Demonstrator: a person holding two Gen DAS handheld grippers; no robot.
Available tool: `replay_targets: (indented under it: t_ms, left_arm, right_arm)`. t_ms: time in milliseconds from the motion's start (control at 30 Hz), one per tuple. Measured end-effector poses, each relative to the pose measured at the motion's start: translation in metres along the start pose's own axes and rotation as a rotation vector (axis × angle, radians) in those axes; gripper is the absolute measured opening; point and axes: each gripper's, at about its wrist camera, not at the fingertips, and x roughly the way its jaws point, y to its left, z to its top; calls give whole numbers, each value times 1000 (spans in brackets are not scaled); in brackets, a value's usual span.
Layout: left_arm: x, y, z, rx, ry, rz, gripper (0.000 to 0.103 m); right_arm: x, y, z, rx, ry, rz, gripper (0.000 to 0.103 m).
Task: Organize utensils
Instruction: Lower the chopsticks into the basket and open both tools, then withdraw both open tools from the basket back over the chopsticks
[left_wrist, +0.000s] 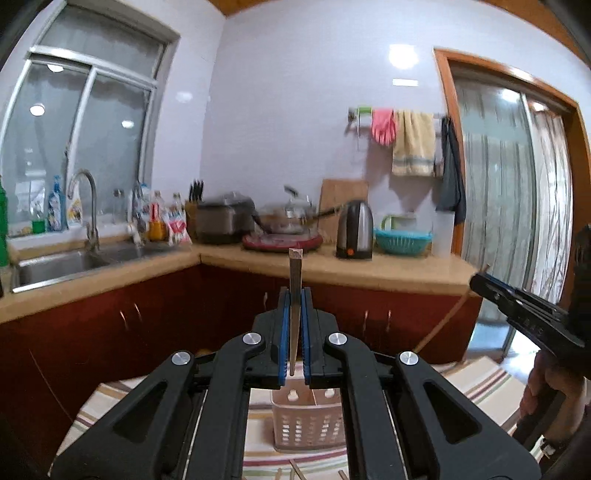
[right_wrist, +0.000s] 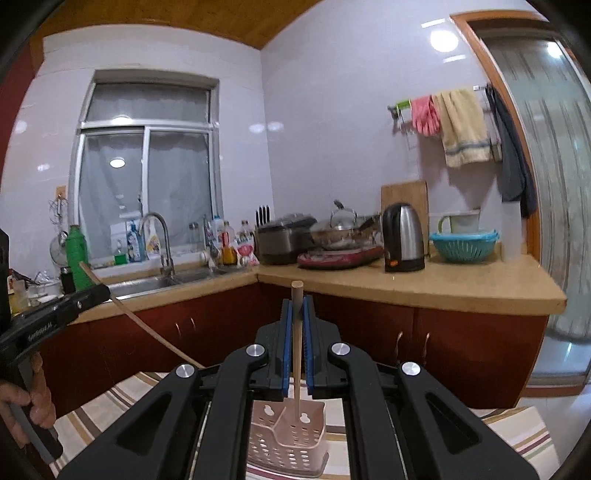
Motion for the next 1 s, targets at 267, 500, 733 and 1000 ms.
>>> replay_targets:
  t_ms: [267,500,733,1000]
  left_arm:
    - [51,13,-37,-31,148,11,6]
    - [75,18,-61,-43,228,21,6]
    - [80,27,-73,-81,244,52,50]
    - [58,30,-77,-91,238,73,72]
  right_arm:
    - [43,-5,-34,33,134,14,6]
    - [65,-15,-54,72,207,12,6]
    - [63,-25,-62,89,209,-32,46]
    - [42,-33,-61,73,198,-81,67]
